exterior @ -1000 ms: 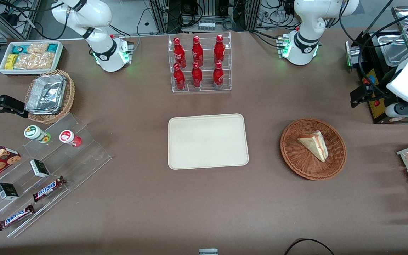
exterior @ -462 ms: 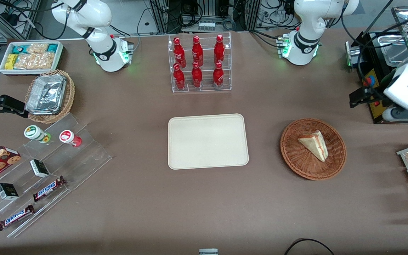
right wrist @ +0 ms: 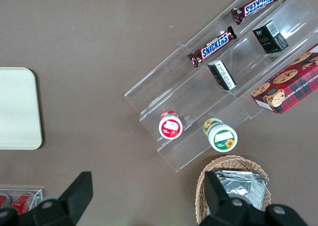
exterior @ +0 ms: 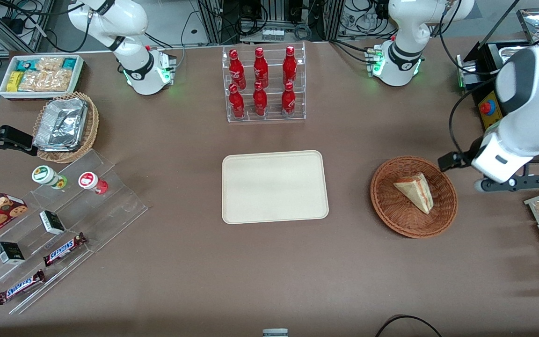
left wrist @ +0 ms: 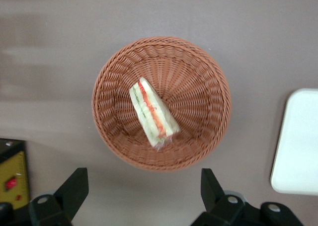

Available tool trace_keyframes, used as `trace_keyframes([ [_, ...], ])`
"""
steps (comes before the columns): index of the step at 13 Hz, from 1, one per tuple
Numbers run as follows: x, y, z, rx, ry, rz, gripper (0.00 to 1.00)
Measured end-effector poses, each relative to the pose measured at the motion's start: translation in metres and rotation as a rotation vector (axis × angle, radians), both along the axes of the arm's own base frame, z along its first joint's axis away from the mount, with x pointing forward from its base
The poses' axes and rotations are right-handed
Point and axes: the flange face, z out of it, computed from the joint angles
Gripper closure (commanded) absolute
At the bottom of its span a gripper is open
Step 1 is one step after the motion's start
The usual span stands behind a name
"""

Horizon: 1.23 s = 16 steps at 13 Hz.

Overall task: Place sandwich from basket to tray
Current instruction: 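Move the left gripper down over the wrapped sandwich in the wicker basket, then lower the left gripper around the sandwich and close on it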

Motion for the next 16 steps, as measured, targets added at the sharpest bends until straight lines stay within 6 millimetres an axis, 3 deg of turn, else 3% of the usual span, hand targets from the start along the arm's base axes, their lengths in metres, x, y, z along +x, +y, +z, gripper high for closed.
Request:
trace_keyframes([
  [4, -0.014, -0.004, -0.066, 0.007, -0.057, 0.244, 0.00],
  [8, -0.036, -0.002, -0.118, 0.005, -0.077, 0.335, 0.00],
  [12, -0.042, -0.001, -0.135, 0.011, -0.061, 0.368, 0.00],
  [16, -0.047, -0.001, -0.168, 0.007, -0.067, 0.371, 0.00],
])
